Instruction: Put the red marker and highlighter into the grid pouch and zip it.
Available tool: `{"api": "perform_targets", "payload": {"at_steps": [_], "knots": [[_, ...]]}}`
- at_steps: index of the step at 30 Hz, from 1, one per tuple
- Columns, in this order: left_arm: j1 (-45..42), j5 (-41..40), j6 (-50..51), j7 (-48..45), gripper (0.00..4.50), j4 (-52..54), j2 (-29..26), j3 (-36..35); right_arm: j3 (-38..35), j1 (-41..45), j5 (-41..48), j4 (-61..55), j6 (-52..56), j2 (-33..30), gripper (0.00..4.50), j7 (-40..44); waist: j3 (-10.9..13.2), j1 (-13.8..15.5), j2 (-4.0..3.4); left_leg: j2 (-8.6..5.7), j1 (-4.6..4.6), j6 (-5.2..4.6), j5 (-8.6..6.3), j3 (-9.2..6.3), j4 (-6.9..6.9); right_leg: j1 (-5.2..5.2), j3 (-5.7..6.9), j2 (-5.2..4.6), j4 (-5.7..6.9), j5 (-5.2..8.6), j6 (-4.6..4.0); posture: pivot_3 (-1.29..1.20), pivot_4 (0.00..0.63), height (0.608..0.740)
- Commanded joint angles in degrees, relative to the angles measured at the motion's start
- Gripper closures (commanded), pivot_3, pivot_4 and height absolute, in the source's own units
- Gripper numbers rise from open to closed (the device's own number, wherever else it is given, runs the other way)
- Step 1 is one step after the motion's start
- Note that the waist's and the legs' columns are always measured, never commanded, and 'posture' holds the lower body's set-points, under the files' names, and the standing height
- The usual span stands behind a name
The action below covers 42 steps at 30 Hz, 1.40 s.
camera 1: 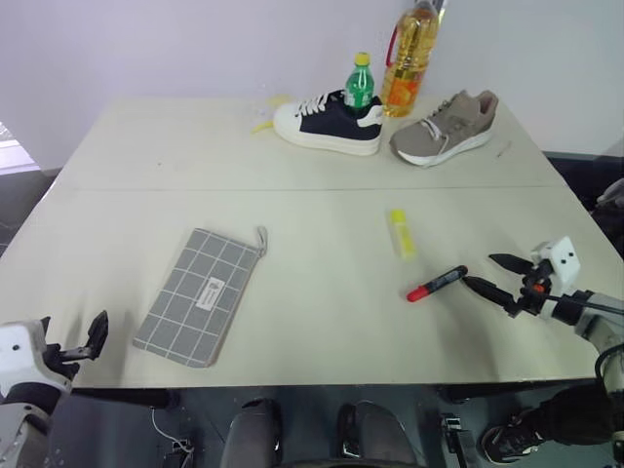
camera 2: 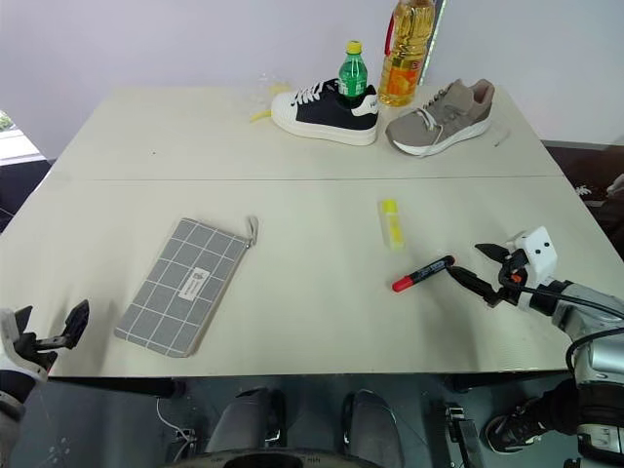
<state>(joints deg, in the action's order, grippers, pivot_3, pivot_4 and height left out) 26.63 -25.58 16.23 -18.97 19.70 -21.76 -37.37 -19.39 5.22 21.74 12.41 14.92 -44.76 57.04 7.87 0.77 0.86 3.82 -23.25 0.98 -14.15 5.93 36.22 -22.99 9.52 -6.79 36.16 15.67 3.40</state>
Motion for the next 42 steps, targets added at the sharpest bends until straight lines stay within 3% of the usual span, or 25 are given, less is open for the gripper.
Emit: {"api": "perform_targets", "payload": {"at_steps": [1, 19, 30, 42], "knots": [[-0.4, 0.8, -0.4, 0.3, 0.0, 1.5, -0.8, -0.3, -0.9, 0.3, 1.5, -3.2, 0.8, 0.4, 0.07, -1.2, 0.0, 0.0, 0.01, 0.0, 0.0, 0.0, 0.0, 0.0, 0.0, 0.0, 0.0, 0.0, 0.0, 0.0, 0.0, 0.0, 0.15, 0.702], [2.1, 1.8, -6.5, -1.2, 0.0, 7.5, 1.1, -0.1, 1.8, 8.8, 4.3, -6.9, 2.5, 3.4, 0.07, -1.9, 0.0, 0.0, 0.0, 0.0, 0.0, 0.0, 0.0, 0.01, 0.0, 0.21, 0.0, 0.01, 0.03, 0.0, 0.0, 0.0, 0.15, 0.702], [3.4, 4.1, -8.2, -6.5, 0.0, 9.8, -3.0, 1.6, 8.0, 9.9, 5.5, -15.2, 4.3, 8.8, 0.07, -2.8, 0.0, 0.0, 0.01, -0.01, -0.06, -0.04, -0.02, 0.01, 0.01, 0.02, 0.0, 0.01, 0.01, -0.01, 0.0, 0.0, 0.15, 0.702], [15.3, 19.8, -21.5, -21.3, 0.0, 12.0, -14.1, 8.8, 11.3, 9.9, 5.3, -10.4, 0.2, 11.3, 0.07, 2.9, 0.0, -0.1, -0.02, 0.0, -0.05, -0.04, -0.02, 0.04, 0.0, -0.12, 0.0, 0.02, 0.01, 0.01, -0.02, 0.0, 0.15, 0.702]]}}
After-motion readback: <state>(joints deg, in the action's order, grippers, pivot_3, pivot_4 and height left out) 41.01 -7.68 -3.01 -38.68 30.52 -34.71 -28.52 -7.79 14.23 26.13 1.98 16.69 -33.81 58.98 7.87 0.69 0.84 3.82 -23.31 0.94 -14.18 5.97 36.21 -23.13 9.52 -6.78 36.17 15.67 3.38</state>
